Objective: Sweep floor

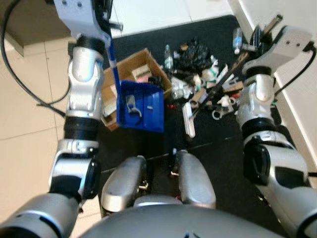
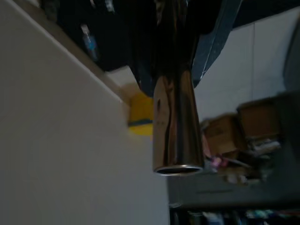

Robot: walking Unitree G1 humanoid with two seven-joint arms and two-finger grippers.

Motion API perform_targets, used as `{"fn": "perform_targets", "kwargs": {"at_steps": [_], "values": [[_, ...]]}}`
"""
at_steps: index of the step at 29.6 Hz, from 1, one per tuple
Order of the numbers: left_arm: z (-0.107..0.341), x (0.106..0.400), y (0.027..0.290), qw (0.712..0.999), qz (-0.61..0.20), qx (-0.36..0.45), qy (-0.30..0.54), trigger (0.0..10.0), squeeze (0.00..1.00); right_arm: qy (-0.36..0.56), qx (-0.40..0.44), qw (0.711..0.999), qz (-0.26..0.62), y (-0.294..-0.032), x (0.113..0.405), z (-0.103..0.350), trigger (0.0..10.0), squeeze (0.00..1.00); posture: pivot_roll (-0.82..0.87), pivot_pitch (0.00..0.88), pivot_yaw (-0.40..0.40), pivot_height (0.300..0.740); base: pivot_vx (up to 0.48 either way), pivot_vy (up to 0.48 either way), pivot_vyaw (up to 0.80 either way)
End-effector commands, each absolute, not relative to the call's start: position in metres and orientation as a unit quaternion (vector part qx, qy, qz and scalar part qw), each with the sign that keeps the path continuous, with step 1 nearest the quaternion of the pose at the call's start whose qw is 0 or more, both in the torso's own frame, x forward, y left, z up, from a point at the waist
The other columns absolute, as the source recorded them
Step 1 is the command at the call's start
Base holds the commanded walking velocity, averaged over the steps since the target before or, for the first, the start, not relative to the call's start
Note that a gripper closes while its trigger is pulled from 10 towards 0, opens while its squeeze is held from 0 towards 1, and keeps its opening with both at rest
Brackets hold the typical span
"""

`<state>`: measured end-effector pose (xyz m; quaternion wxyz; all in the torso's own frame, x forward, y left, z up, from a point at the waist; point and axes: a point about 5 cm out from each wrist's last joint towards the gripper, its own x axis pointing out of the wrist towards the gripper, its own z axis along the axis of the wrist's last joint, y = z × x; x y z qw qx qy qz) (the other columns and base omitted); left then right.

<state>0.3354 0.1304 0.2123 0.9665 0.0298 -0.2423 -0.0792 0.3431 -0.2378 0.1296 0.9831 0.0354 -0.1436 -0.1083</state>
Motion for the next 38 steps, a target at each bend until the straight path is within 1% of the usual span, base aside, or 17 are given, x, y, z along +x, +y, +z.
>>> {"fn": "perform_targets", "kwargs": {"at_steps": [1, 19, 25, 28, 29, 30, 32, 35, 37, 38], "values": [[0.215, 0.334, 0.132, 0.964, -0.075, 0.031, -0.253, 10.0, 0.0, -0.148, 0.04, 0.982, -0.108, -0.236, 0.341, 0.127, 10.0, 0.0, 0.12, 0.108, -0.001, 0.74, 0.379, -0.289, 0.0], [0.216, 0.332, 0.132, 0.962, -0.075, 0.026, -0.26, 10.0, 0.0, -0.148, 0.039, 0.982, -0.109, -0.236, 0.341, 0.128, 10.0, 0.0, 0.12, 0.111, -0.002, 0.74, 0.018, 0.0, 0.0], [0.226, 0.333, 0.141, 0.957, -0.054, 0.035, -0.284, 10.0, 0.0, -0.146, 0.039, 0.982, -0.11, -0.237, 0.342, 0.127, 10.0, 0.0, 0.13, 0.111, -0.002, 0.74, 0.0, 0.0, 0.0], [0.232, 0.336, 0.153, 0.952, -0.04, 0.057, -0.298, 10.0, 0.0, -0.147, 0.039, 0.982, -0.111, -0.236, 0.342, 0.128, 10.0, 0.0, 0.13, 0.111, 0.003, 0.74, 0.0, 0.0, 0.0], [0.232, 0.336, 0.153, 0.952, -0.04, 0.057, -0.298, 10.0, 0.0, -0.147, 0.039, 0.982, -0.111, -0.236, 0.342, 0.128, 10.0, 0.0, 0.13, 0.111, 0.003, 0.74, 0.0, 0.0, 0.0], [0.236, 0.339, 0.16, 0.947, -0.041, 0.088, -0.307, 10.0, 0.0, -0.149, 0.038, 0.982, -0.111, -0.236, 0.341, 0.128, 10.0, 0.0, 0.13, 0.112, 0.007, 0.74, 0.0, 0.0, 0.0], [0.237, 0.34, 0.162, 0.945, -0.045, 0.097, -0.308, 10.0, 0.0, -0.149, 0.038, 0.982, -0.111, -0.236, 0.341, 0.128, 10.0, 0.0, 0.13, 0.112, 0.007, 0.74, 0.0, 0.0, 0.0], [0.24, 0.34, 0.16, 0.919, -0.076, 0.202, -0.331, 10.0, 0.0, -0.151, 0.038, 0.981, -0.112, -0.236, 0.34, 0.127, 10.0, 0.0, 0.13, 0.113, 0.014, 0.74, 0.0, 0.0, 0.0], [0.237, 0.34, 0.158, 0.899, -0.103, 0.26, -0.338, 10.0, 0.0, -0.15, 0.038, 0.981, -0.113, -0.237, 0.339, 0.126, 10.0, 0.0, 0.13, 0.112, 0.018, 0.74, 0.0, 0.0, 0.0], [0.235, 0.34, 0.157, 0.893, -0.111, 0.274, -0.339, 10.0, 0.0, -0.151, 0.038, 0.981, -0.113, -0.237, 0.339, 0.125, 10.0, 0.0, 0.13, 0.112, 0.018, 0.74, 0.0, 0.0, 0.0]]}}
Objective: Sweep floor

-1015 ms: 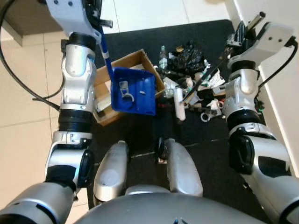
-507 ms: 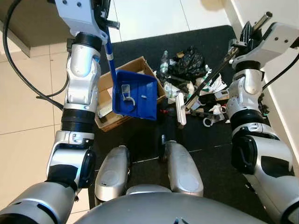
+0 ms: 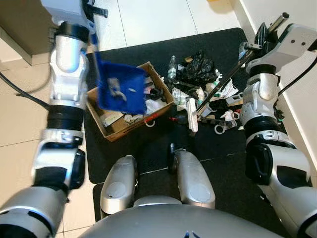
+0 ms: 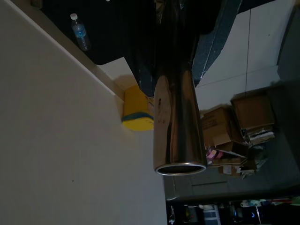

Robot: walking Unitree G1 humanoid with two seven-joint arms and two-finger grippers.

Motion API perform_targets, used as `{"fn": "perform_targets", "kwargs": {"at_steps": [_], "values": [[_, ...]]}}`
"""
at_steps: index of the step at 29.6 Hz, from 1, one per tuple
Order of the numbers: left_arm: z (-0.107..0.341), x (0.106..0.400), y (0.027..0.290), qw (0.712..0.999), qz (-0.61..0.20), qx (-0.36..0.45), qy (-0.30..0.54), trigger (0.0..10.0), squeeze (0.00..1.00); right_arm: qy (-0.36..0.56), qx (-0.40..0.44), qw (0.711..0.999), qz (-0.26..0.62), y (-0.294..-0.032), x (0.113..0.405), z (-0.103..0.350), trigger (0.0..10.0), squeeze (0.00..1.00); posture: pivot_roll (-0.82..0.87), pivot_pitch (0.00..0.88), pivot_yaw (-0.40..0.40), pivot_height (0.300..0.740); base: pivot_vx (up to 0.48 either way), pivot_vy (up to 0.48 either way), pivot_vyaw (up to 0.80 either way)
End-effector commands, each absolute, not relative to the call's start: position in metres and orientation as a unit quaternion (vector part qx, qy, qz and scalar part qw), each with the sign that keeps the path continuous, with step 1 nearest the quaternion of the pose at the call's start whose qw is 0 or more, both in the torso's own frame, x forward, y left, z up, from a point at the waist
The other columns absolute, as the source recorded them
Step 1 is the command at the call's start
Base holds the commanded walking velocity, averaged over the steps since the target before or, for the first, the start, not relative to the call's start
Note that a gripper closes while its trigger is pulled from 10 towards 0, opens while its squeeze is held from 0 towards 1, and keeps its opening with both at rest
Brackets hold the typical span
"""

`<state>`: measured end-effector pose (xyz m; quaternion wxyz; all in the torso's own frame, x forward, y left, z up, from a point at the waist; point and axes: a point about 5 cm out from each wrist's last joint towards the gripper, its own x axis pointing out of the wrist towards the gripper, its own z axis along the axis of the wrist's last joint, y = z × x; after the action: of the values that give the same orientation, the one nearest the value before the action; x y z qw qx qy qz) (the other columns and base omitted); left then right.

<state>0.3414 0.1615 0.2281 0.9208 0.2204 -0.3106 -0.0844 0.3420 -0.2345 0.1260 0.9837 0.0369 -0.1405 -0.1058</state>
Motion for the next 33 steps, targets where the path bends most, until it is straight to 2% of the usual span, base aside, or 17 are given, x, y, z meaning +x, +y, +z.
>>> {"fn": "perform_targets", "kwargs": {"at_steps": [1, 5, 12, 17, 23, 25, 33], "values": [[0.235, 0.34, 0.157, 0.893, -0.111, 0.274, -0.339, 10.0, 0.0, -0.151, 0.038, 0.981, -0.113, -0.237, 0.339, 0.125, 10.0, 0.0, 0.13, 0.112, 0.018, 0.74, 0.0, 0.0, 0.0], [0.221, 0.337, 0.143, 0.851, -0.163, 0.354, -0.352, 10.0, 0.0, -0.151, 0.038, 0.981, -0.114, -0.236, 0.339, 0.125, 10.0, 0.0, 0.13, 0.113, 0.019, 0.74, 0.0, 0.0, 0.0], [0.205, 0.339, 0.13, 0.824, -0.205, 0.393, -0.353, 10.0, 0.0, -0.154, 0.037, 0.981, -0.114, -0.236, 0.338, 0.125, 10.0, 0.0, 0.13, 0.115, 0.025, 0.74, 0.0, 0.0, 0.0], [0.201, 0.339, 0.121, 0.819, -0.221, 0.392, -0.357, 10.0, 0.0, -0.153, 0.037, 0.981, -0.116, -0.237, 0.337, 0.124, 10.0, 0.0, 0.13, 0.116, 0.025, 0.74, 0.0, 0.0, 0.0], [0.2, 0.334, 0.094, 0.804, -0.258, 0.366, -0.391, 10.0, 0.0, -0.152, 0.039, 0.981, -0.115, -0.235, 0.338, 0.124, 10.0, 0.0, 0.13, 0.118, 0.027, 0.74, 0.0, 0.0, 0.0], [0.202, 0.338, 0.092, 0.817, -0.25, 0.344, -0.389, 10.0, 0.0, -0.153, 0.04, 0.981, -0.115, -0.234, 0.338, 0.124, 10.0, 0.0, 0.12, 0.116, 0.033, 0.74, 0.0, 0.0, 0.0], [0.199, 0.338, 0.096, 0.819, -0.243, 0.345, -0.388, 10.0, 0.0, -0.151, 0.038, 0.98, -0.121, -0.238, 0.335, 0.122, 10.0, 0.0, 0.12, 0.112, 0.034, 0.74, 0.0, 0.0, 0.0]]}}
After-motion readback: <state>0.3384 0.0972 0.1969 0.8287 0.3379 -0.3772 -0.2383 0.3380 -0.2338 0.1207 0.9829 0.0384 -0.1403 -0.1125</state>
